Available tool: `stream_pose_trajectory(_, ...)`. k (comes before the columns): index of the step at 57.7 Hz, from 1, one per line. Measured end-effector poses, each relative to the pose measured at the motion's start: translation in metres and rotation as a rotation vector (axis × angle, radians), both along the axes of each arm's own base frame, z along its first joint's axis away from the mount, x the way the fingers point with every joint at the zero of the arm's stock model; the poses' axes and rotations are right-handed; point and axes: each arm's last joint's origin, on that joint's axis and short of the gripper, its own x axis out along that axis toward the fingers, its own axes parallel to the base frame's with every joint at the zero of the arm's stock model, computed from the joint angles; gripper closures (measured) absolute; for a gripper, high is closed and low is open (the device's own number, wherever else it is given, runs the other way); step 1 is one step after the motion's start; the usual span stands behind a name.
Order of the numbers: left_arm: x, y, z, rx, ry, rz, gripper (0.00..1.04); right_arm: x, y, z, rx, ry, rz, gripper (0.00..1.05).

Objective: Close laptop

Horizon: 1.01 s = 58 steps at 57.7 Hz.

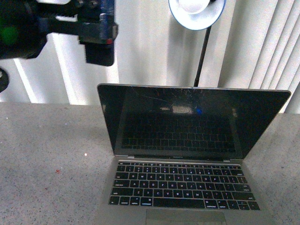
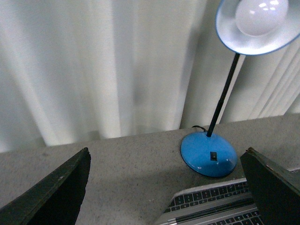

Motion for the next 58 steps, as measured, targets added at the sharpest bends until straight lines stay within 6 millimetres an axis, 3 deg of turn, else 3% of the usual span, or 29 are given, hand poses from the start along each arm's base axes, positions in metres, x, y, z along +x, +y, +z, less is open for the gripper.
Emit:
stream_pose_trajectory(7,0.015,-0.02,0.014,0.098,-0.035,-0.028,0.07,0.018,0.001,0.006,-0.041,0.011,0.063,0.07)
stream_pose_trajectory(16,0.034,-0.033,0.011,0.228,-0.037,-0.012,0.07,0.044,0.003,0.016,-0.107,-0.027,0.066,0.07)
stream_pose_trajectory(26,0.065,-0.042,0.007,0.343,0.009,0.019,0.07,0.063,0.014,0.022,-0.153,-0.026,0.131,0.41)
stream_pose_trajectory(45,0.075,-0.046,0.01,0.468,0.058,-0.023,0.68,0.084,0.036,0.01,-0.259,-0.012,0.238,1.02)
stream_pose_trajectory(55,0.075,-0.049,0.003,0.528,0.129,-0.063,0.99,0.091,0.042,0.008,-0.28,0.014,0.278,1.02)
stream_pose_trajectory(58,0.076,-0.05,0.001,0.545,0.144,-0.074,1.01,0.093,0.044,0.009,-0.286,0.017,0.286,1.02)
